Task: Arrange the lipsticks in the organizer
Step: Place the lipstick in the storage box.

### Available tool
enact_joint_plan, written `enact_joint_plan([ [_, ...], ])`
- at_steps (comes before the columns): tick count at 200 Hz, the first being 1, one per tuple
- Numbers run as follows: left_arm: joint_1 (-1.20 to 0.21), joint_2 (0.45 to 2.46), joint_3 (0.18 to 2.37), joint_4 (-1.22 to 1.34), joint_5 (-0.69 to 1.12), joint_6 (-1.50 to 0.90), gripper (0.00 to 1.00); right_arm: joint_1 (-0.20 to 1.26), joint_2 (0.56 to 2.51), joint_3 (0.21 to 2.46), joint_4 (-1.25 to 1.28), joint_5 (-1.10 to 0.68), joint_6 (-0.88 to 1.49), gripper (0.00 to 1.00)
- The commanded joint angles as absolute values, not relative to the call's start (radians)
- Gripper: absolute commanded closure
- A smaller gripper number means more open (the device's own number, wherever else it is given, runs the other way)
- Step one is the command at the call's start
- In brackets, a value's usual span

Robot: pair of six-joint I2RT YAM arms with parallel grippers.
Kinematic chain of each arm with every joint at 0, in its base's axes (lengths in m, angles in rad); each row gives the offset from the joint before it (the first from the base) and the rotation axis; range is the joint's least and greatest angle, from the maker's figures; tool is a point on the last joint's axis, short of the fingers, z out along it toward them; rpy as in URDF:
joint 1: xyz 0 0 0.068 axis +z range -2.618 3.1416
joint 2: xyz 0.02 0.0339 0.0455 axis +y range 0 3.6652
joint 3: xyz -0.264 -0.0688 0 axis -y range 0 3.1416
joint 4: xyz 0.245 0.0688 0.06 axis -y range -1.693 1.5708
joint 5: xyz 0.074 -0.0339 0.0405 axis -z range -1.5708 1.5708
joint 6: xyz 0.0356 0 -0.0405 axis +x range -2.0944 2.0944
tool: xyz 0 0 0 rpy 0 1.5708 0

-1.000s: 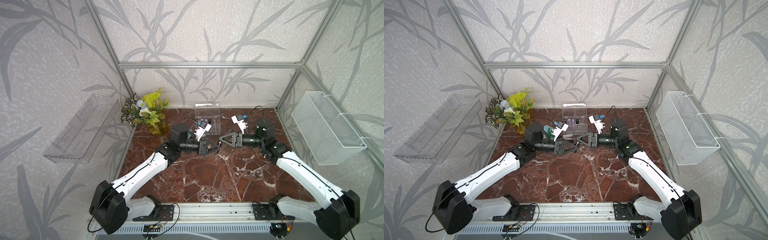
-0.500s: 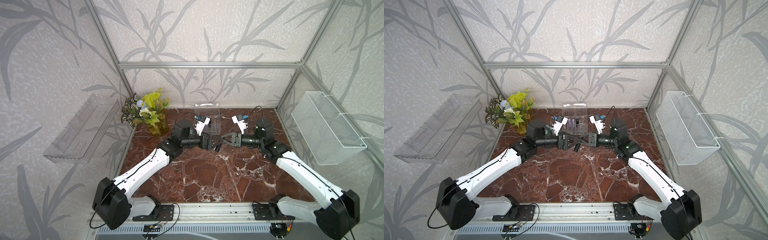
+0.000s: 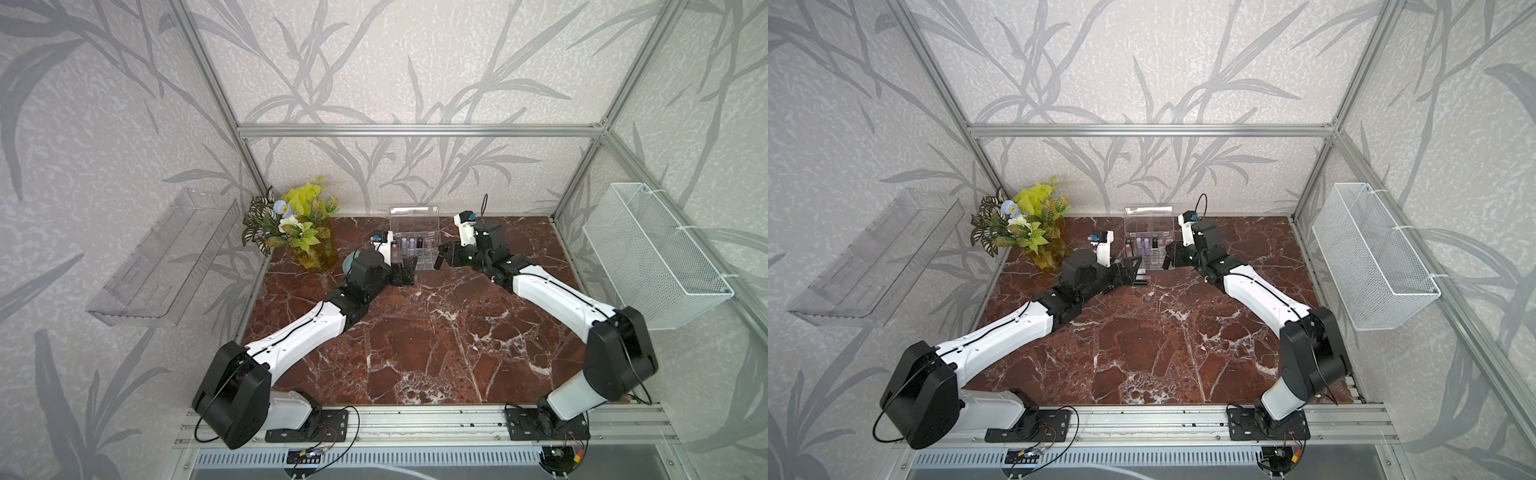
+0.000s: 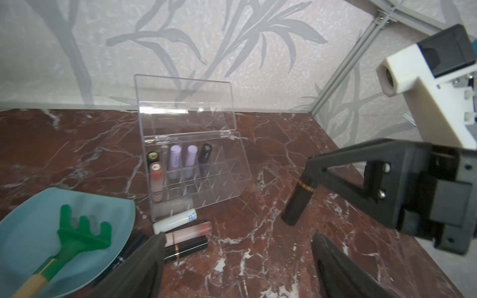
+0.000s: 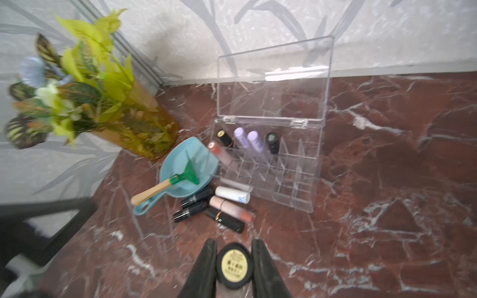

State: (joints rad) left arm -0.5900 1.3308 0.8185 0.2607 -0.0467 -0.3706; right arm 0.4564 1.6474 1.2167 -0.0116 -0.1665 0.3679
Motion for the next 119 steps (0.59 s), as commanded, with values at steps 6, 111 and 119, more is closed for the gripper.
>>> enact_joint_plan([
  [6, -0.588, 1.265, 0.728, 0.430, -0.210, -0.328, 0.11, 0.457, 1.774, 1.306, 0.152, 0.015, 0.300, 0.86],
  [111, -0.581, 1.159, 0.587, 0.493, -0.371, -0.321, 0.14, 0.465, 2.098, 1.630, 0.177, 0.094, 0.253, 0.88],
  [119, -0.580, 1.155, 0.584, 0.497, -0.372, -0.322, 0.14, 0.467, 2.113, 1.643, 0.176, 0.094, 0.253, 0.88],
])
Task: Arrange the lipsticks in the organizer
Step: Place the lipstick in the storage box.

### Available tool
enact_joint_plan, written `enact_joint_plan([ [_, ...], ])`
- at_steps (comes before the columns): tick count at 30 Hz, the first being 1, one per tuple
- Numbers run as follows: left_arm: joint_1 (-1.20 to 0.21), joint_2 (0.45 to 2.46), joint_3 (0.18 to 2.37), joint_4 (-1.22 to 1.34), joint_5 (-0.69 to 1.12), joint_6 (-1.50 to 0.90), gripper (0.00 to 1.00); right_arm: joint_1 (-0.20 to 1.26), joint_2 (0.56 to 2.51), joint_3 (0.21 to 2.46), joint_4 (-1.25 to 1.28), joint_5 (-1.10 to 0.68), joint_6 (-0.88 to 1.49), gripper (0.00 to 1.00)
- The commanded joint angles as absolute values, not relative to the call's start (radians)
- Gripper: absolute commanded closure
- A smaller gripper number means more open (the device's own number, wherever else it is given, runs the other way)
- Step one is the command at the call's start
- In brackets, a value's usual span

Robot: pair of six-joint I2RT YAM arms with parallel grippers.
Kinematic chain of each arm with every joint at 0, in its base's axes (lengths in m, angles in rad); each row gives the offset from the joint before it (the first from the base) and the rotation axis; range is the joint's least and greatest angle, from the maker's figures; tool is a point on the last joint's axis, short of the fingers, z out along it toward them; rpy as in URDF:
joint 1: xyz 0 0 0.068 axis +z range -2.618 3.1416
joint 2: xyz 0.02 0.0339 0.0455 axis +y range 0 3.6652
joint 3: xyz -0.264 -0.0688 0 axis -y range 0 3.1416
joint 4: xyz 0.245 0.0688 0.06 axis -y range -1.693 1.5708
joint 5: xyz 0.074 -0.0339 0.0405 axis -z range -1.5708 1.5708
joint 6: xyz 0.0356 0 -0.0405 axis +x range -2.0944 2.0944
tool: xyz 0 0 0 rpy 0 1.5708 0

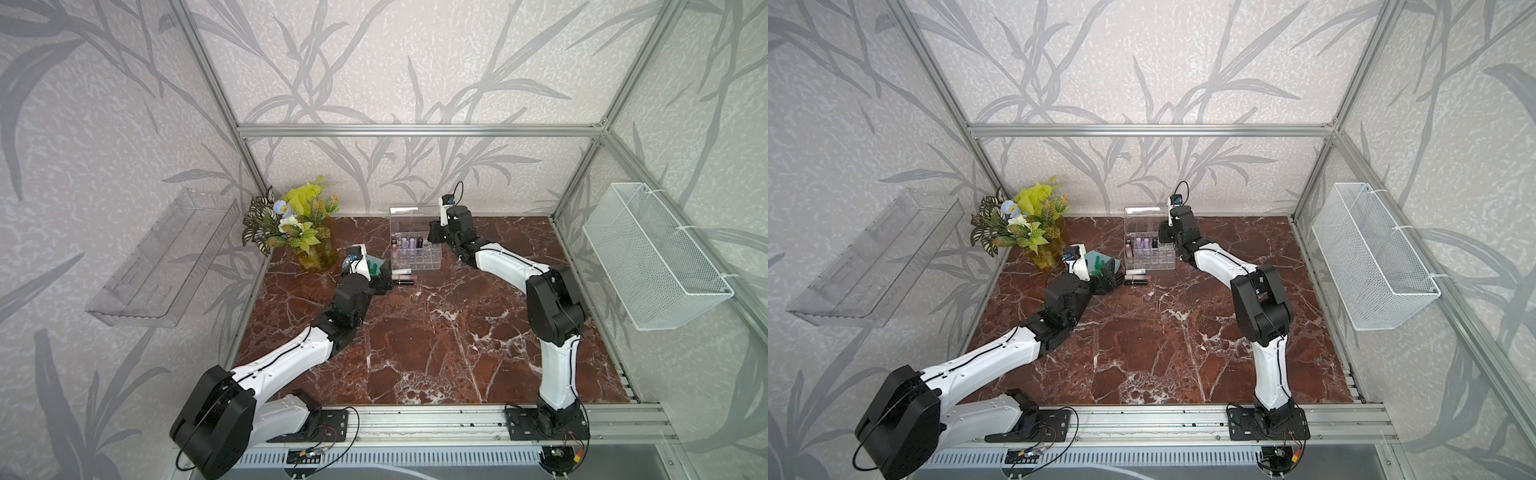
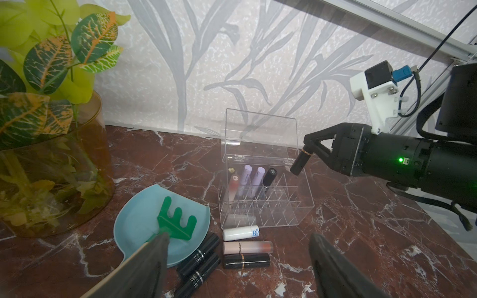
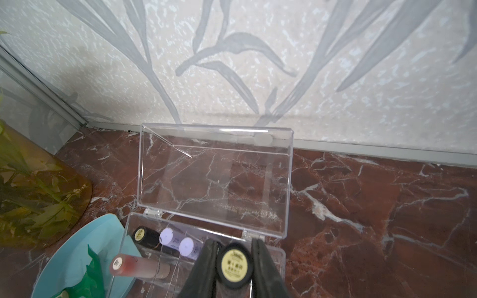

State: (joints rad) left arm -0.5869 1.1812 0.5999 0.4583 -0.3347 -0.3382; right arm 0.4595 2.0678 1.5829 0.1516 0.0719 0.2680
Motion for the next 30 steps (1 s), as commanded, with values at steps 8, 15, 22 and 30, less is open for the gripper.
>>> enact_joint_plan([
  [8, -0.579, 1.172, 0.585, 0.502, -0.375, -0.321, 0.14, 0.472, 2.155, 1.651, 0.199, 0.104, 0.250, 0.89],
  [15, -0.579, 1.182, 0.587, 0.499, -0.375, -0.316, 0.14, 0.472, 2.182, 1.645, 0.230, 0.113, 0.237, 0.89],
  [22, -0.579, 1.197, 0.594, 0.495, -0.371, -0.315, 0.14, 0.479, 2.202, 1.611, 0.276, 0.123, 0.244, 0.90],
  [30, -0.580, 1.200, 0.599, 0.487, -0.368, -0.316, 0.14, 0.481, 2.206, 1.594, 0.291, 0.127, 0.241, 0.89],
])
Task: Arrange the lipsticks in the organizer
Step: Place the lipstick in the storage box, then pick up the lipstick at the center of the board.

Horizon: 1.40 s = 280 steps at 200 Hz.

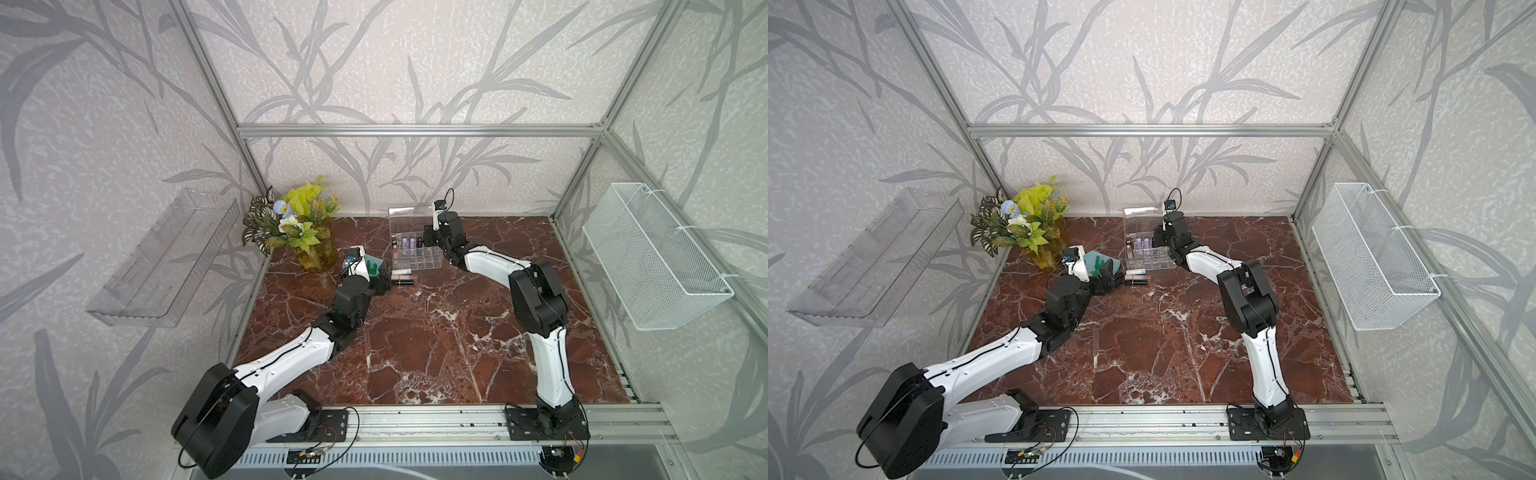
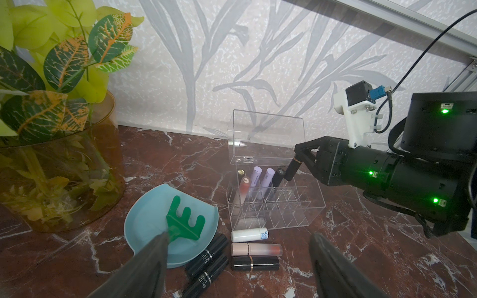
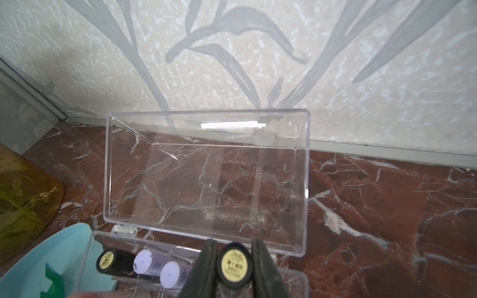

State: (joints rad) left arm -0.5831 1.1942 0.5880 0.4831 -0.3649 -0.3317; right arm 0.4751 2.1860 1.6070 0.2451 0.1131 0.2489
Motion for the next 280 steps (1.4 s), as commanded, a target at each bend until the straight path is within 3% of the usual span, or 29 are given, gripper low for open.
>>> enact_joint_plan([
  [1, -0.579, 1.200, 0.600, 0.487, -0.367, -0.316, 0.14, 0.483, 2.205, 1.591, 0.293, 0.128, 0.241, 0.89],
  [79, -0.579, 1.196, 0.602, 0.478, -0.361, -0.316, 0.14, 0.492, 2.187, 1.526, 0.333, 0.153, 0.235, 0.85],
  [98, -0.580, 1.207, 0.606, 0.476, -0.360, -0.303, 0.14, 0.495, 2.176, 1.514, 0.337, 0.153, 0.235, 0.78],
  [136, -0.573, 1.243, 0.645, 0.421, -0.342, -0.283, 0.13, 0.499, 2.101, 1.467, 0.345, 0.142, 0.229, 0.51],
  [180, -0.566, 1.294, 0.704, 0.349, -0.284, -0.293, 0.16, 0.500, 1.921, 1.340, 0.342, 0.107, 0.245, 0.35],
  [209, -0.555, 1.362, 0.781, 0.231, -0.259, -0.340, 0.18, 0.500, 1.801, 1.304, 0.202, -0.040, 0.244, 0.32],
  [237, -0.484, 1.361, 0.729, 0.302, -0.141, -0.428, 0.21, 0.508, 1.743, 1.306, 0.019, -0.279, 0.216, 0.28],
  [280, -0.394, 1.421, 0.713, 0.308, 0.014, -0.471, 0.22, 0.549, 1.709, 1.220, -0.077, -0.335, 0.205, 0.25],
])
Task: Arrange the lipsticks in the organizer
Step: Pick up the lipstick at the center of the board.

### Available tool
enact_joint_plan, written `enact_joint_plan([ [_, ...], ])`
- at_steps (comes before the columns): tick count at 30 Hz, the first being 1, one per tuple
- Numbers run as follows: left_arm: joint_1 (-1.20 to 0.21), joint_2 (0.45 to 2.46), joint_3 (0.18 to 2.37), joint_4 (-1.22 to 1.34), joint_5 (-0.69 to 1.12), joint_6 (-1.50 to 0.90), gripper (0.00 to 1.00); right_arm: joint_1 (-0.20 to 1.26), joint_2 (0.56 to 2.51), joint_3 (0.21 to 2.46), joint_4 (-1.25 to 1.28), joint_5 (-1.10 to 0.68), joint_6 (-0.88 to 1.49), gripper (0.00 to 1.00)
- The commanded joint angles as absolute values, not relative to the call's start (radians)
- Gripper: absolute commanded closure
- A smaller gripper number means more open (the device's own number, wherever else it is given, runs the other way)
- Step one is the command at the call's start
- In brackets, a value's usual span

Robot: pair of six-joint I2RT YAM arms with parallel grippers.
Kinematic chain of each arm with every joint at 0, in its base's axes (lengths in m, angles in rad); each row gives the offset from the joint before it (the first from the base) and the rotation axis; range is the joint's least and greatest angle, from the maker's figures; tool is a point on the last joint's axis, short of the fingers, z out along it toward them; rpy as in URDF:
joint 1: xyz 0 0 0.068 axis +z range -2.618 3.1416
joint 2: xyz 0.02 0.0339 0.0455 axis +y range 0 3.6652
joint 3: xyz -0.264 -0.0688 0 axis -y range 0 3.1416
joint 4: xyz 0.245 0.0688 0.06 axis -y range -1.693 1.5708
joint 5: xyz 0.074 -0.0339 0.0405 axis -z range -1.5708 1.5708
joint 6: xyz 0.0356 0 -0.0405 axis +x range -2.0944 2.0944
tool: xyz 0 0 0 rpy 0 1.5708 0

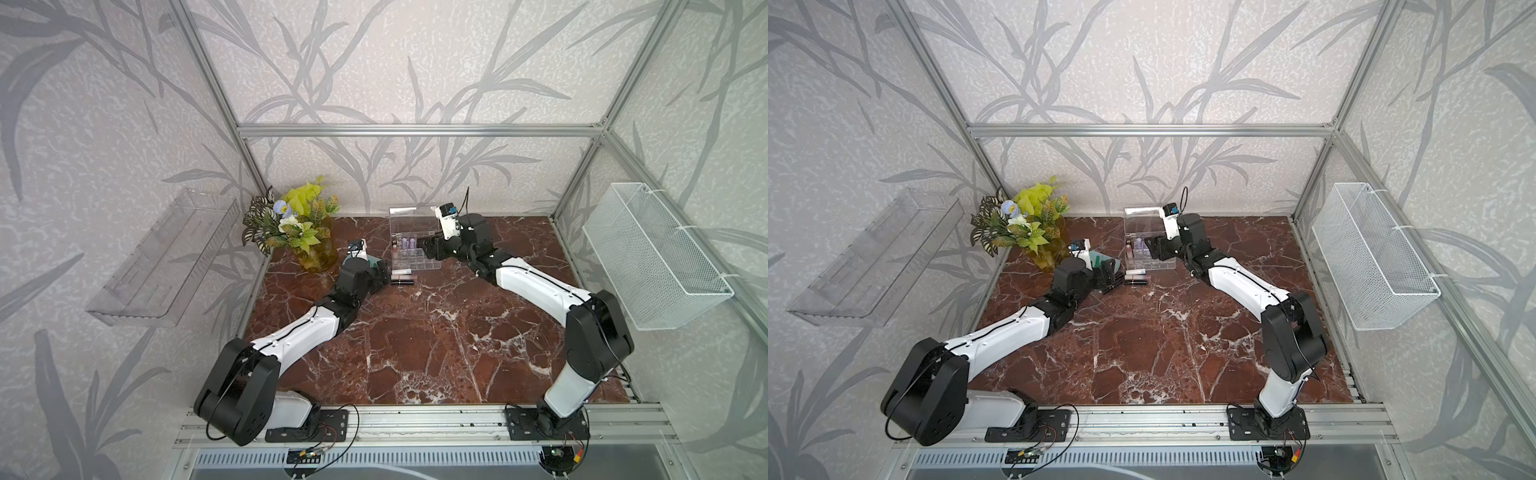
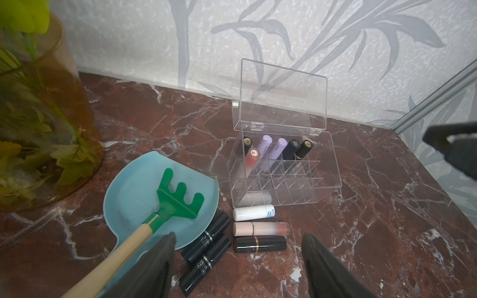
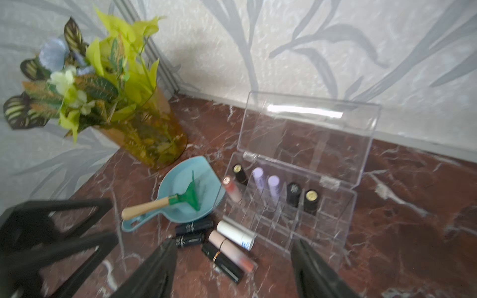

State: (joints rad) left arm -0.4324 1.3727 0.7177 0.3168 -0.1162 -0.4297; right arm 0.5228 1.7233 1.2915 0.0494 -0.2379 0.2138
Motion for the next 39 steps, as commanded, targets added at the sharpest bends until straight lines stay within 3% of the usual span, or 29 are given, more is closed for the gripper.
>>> enact_joint_plan([
  [1, -0.393, 1.423, 0.715, 0.305, 0.016, -0.470, 0.22, 0.549, 1.710, 1.218, -0.075, -0.336, 0.207, 0.25],
  [12, -0.370, 1.645, 0.995, -0.195, 0.066, -0.277, 0.22, 0.549, 1.638, 1.139, -0.058, -0.344, 0.243, 0.26],
  [39, -0.368, 1.854, 1.147, -0.321, 0.080, -0.207, 0.24, 0.548, 1.603, 1.122, -0.076, -0.352, 0.253, 0.27],
])
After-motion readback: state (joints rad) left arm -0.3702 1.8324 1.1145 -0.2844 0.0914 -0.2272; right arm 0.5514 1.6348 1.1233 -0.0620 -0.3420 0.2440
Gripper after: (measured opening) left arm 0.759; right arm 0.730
